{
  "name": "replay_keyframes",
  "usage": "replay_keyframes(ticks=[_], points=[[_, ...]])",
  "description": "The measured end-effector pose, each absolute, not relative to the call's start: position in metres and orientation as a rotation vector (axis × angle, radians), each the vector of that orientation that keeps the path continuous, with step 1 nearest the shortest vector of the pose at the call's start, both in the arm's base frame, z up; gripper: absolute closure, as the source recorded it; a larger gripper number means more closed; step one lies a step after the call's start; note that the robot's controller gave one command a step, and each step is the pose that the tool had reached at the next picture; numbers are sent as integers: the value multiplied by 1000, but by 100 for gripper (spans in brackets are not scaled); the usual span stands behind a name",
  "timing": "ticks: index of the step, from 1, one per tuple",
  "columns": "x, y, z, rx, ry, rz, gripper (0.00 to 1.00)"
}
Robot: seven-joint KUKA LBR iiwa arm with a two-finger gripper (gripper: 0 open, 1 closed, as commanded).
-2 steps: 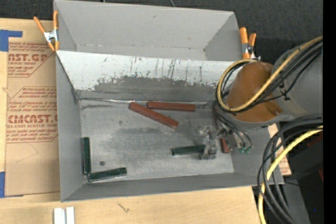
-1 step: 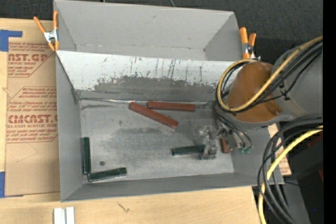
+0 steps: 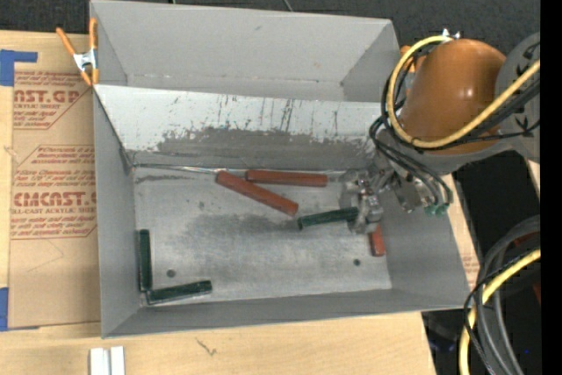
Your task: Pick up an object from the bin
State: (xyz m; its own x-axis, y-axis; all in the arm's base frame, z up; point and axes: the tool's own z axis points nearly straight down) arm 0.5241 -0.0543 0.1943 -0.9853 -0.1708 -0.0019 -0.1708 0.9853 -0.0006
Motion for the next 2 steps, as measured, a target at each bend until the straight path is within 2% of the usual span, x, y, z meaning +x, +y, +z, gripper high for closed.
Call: replay_keyframes(ticks=[1, 2], points=[[524, -54, 194, -269, 3128, -1, 100], [531, -56, 222, -427, 3115, 1, 100]])
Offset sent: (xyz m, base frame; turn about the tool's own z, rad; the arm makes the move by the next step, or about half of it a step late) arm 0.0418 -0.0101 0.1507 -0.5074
